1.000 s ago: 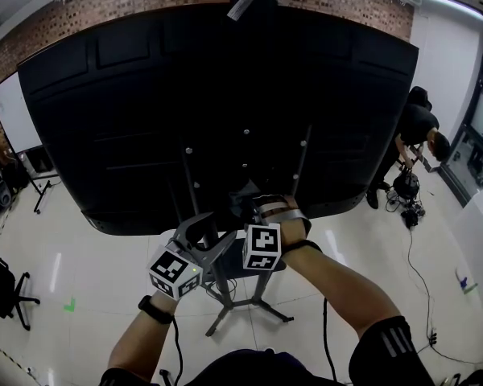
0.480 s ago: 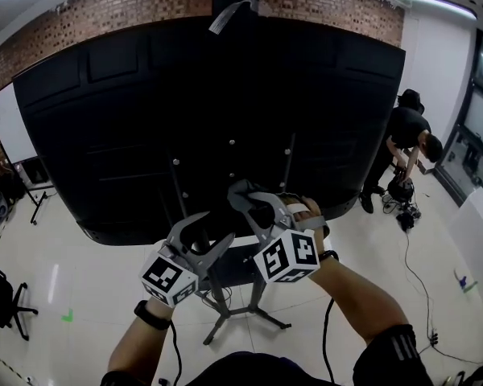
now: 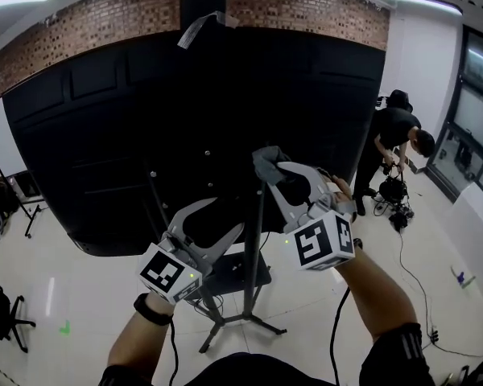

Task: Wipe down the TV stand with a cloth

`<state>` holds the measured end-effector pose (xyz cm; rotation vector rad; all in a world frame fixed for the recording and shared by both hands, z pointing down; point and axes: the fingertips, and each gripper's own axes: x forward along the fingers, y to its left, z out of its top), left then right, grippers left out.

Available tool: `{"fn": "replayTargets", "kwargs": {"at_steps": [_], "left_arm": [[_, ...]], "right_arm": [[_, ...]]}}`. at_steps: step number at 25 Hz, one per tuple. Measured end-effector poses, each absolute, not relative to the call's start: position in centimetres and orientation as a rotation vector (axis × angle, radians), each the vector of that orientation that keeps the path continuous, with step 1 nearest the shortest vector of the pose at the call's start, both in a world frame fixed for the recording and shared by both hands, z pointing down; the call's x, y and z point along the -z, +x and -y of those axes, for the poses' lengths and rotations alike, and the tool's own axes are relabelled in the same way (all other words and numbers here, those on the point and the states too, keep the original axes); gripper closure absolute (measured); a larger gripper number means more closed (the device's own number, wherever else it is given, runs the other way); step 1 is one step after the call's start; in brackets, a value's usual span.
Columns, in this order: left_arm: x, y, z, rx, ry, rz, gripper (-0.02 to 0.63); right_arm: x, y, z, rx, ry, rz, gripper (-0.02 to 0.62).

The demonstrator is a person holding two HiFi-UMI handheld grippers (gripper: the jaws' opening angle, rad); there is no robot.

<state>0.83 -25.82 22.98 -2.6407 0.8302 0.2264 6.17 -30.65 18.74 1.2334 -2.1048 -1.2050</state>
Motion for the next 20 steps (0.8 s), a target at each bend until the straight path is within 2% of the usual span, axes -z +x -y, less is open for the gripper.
{"fn": "replayTargets", "kwargs": {"at_steps": [6, 20], "left_arm": [[-22.0, 3.7, 26.9, -0.241, -2.642, -0.810, 0.364], [-23.7, 7.2, 29.3, -0.176, -2.665, -0.850, 0.364]], "right_arm": [[-19.8, 10.2, 35.2, 1.072, 1.307, 2.153, 0.543], [-21.1, 9.8, 40.9, 1.070, 1.233, 2.185, 0.542]]}}
